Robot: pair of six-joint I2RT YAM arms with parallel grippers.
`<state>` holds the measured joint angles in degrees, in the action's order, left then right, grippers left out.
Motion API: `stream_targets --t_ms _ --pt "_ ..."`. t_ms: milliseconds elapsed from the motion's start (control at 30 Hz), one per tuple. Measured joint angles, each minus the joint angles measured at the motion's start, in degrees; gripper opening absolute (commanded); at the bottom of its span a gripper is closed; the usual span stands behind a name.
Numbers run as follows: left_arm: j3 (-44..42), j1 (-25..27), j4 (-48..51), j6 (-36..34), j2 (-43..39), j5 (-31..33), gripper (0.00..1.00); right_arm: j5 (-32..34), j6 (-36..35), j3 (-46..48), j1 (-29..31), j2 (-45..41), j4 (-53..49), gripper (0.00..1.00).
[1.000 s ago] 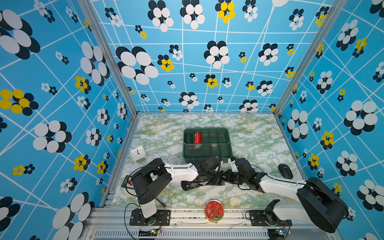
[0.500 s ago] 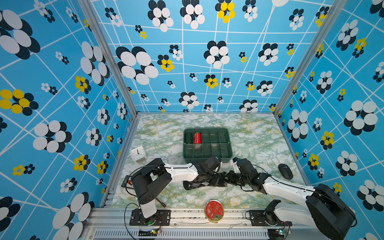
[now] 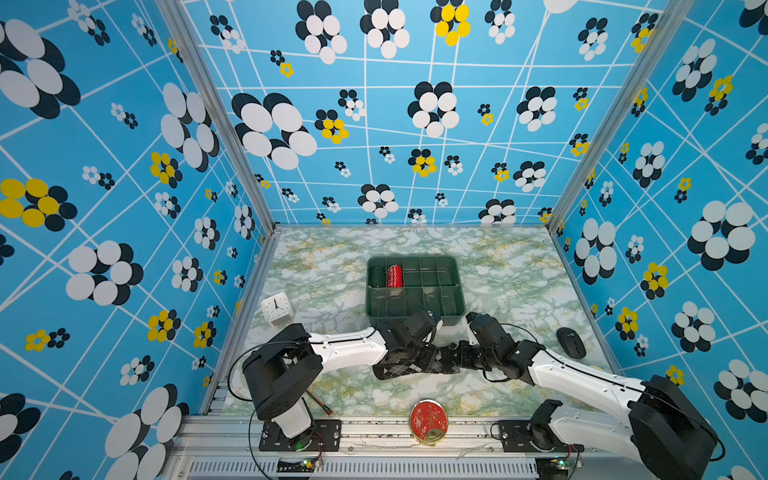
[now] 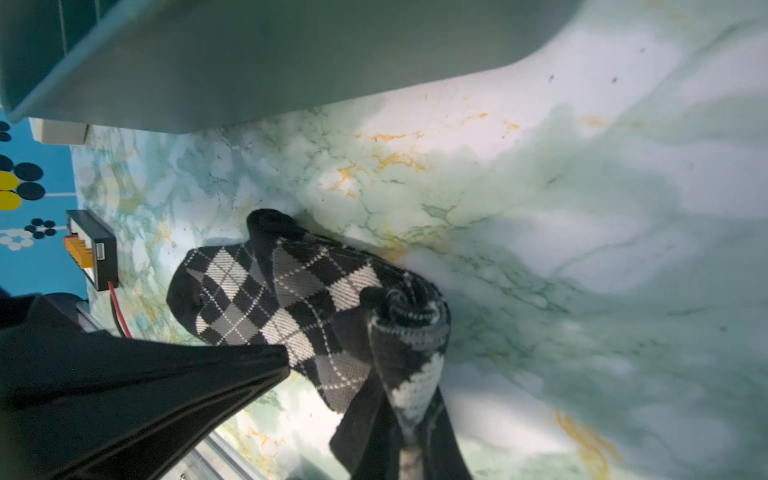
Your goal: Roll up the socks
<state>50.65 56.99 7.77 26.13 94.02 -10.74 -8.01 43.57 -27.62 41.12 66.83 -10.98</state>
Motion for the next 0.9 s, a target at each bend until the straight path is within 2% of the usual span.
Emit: stream_targets --t_ms 267,633,900 --pt "-3.21 -0.07 0.02 0.76 -1.55 0.50 0.00 7.17 -1.03 -5.95 4.42 4.22 -6.01 0.00" --pt "-6.56 -1.86 0.83 1.40 -8.04 1.55 0.00 16.04 -1.16 -10.73 8.22 8.13 -12.61 0.00" --pt "-10.36 -3.67 0.83 1.90 -9.62 2.21 0.00 20.83 -1.11 -14.49 10.60 11.69 -15.85 0.00"
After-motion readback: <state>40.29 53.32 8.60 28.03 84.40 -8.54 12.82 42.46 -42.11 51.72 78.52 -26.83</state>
